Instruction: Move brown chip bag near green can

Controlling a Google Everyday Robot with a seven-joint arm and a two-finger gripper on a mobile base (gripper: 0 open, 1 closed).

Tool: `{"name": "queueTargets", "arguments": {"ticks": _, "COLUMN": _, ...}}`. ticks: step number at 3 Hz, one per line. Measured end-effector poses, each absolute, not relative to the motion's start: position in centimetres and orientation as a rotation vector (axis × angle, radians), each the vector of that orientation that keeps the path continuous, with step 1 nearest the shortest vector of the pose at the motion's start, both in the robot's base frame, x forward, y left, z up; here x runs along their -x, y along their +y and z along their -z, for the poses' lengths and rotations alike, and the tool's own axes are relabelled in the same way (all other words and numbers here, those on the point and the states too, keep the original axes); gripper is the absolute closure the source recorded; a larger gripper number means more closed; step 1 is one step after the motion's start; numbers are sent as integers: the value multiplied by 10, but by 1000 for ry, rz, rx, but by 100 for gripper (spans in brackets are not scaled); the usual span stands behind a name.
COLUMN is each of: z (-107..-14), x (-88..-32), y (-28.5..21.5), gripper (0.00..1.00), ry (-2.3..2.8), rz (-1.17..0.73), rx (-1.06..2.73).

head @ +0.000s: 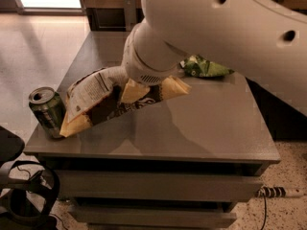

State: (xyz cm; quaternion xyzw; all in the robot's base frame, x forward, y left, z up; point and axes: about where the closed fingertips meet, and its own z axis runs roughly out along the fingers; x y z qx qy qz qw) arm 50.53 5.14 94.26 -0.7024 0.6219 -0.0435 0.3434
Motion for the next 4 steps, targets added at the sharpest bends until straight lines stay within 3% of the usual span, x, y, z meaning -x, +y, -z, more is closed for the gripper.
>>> {"name": "queueTargets", "arguments": {"ticks": 2, "z": -947, "x": -502, "y": 53, "gripper": 10, "ry": 1607, "rz": 123, "rx": 1826}}
{"name": "queueTargets", "arguments": {"ticks": 3, "z": -949, "x": -501, "y": 55, "gripper": 0, "ry": 1603, "rz": 127, "rx": 1826}}
{"name": "queueTargets", "arguments": {"ticks": 4, "z": -949, "x": -501, "y": 55, "gripper": 0, "ry": 1603, "rz": 127, "rx": 1827}}
